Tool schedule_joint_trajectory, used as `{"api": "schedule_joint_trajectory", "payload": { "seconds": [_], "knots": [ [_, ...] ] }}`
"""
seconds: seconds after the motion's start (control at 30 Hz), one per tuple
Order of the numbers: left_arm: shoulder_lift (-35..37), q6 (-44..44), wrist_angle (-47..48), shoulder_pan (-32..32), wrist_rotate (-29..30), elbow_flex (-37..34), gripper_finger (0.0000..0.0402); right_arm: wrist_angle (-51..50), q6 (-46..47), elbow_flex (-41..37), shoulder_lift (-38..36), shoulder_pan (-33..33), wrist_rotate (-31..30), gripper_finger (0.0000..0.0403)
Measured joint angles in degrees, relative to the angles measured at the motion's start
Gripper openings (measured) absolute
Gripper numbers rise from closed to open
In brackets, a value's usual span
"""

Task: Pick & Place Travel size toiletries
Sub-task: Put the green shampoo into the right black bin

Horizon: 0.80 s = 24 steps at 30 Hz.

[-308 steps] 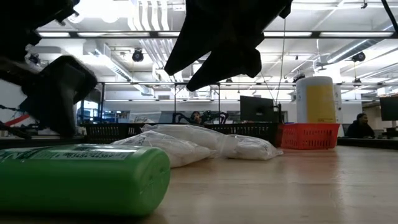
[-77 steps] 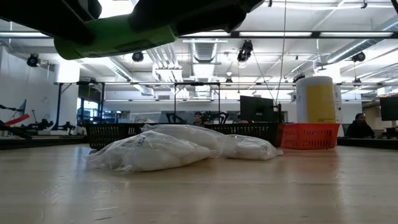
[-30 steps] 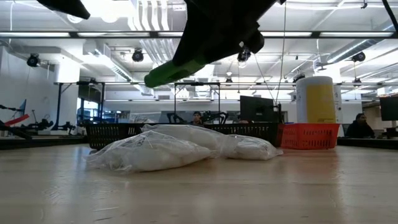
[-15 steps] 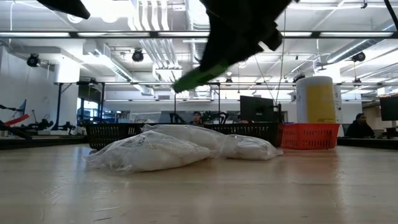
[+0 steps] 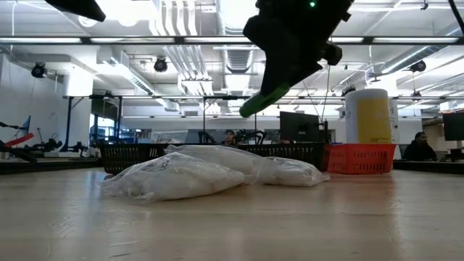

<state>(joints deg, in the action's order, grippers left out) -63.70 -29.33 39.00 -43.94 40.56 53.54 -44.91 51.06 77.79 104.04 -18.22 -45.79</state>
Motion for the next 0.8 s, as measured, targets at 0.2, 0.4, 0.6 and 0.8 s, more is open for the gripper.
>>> {"api": "schedule_joint_trajectory", "payload": {
  "seconds": [0.2,0.4,0.6,0.8],
  "knots": [
    [0.0,0.58,-0.29,0.01,0.03,-0.03,0.0298,2.66,-1.41,-5.05,-5.47,4.41,3.59,0.0171],
    [0.16,4.86,-3.37,0.14,-5.66,-0.11,0.0298,7.91,-4.09,-10.8,-8.46,7.76,9.51,0.0158],
    [2.9,8.41,-5.59,0.83,-9.21,-0.11,0.0298,14.22,-5.46,-16.19,-9.17,11.38,14.21,0.0169],
    [6.23,9.96,-5.91,0.85,-9.66,-0.34,0.0298,15.43,-6.55,-18.4,-9.28,13.26,14.85,0.0161]
  ]
}}
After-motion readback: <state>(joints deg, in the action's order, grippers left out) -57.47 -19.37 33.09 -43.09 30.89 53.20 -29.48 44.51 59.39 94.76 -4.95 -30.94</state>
